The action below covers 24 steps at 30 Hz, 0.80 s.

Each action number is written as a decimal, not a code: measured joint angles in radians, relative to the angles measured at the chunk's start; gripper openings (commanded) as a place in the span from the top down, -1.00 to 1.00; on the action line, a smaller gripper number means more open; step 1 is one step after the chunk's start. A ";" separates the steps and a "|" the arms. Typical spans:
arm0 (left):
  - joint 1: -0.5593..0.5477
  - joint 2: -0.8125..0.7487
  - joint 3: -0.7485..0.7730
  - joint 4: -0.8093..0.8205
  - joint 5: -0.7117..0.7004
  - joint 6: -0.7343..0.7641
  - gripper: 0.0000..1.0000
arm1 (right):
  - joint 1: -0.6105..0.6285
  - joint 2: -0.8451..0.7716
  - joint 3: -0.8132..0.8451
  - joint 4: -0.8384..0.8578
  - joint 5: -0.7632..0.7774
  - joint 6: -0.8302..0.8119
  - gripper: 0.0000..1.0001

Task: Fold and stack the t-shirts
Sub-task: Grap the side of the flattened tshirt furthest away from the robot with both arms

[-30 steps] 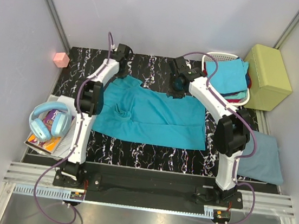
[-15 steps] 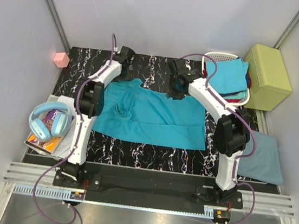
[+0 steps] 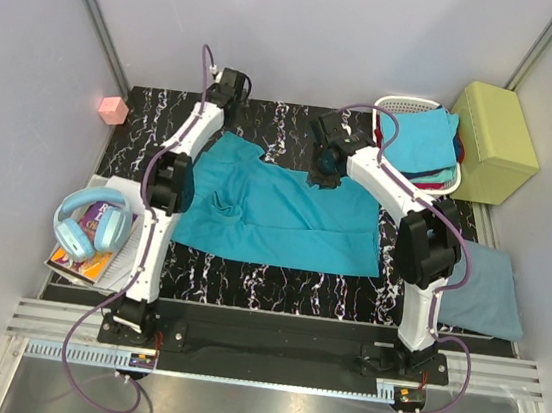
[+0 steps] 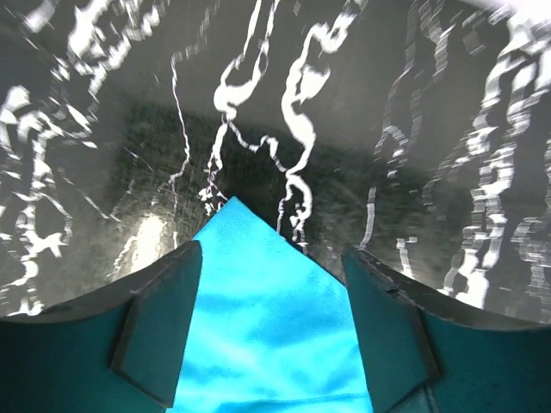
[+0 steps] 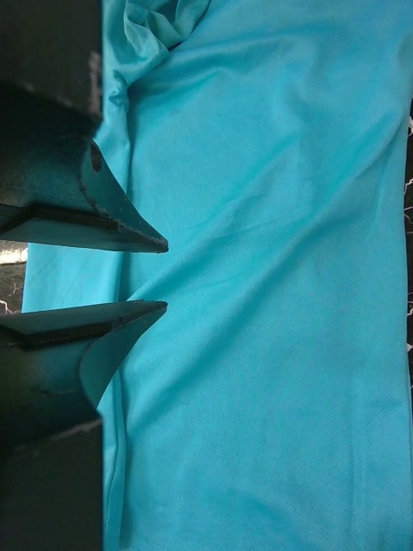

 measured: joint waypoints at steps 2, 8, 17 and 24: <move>0.000 0.028 0.000 -0.001 0.004 -0.001 -0.28 | 0.000 0.000 -0.003 0.000 0.000 0.000 0.26; 0.001 0.088 0.007 -0.013 0.011 -0.001 -0.25 | 0.000 0.000 -0.012 0.001 0.000 0.000 0.27; 0.005 0.089 0.018 -0.015 0.020 -0.006 0.19 | 0.000 0.000 -0.019 0.003 -0.001 0.003 0.27; 0.008 0.089 0.016 -0.016 0.021 -0.008 0.18 | 0.000 0.000 -0.019 0.003 -0.001 0.005 0.27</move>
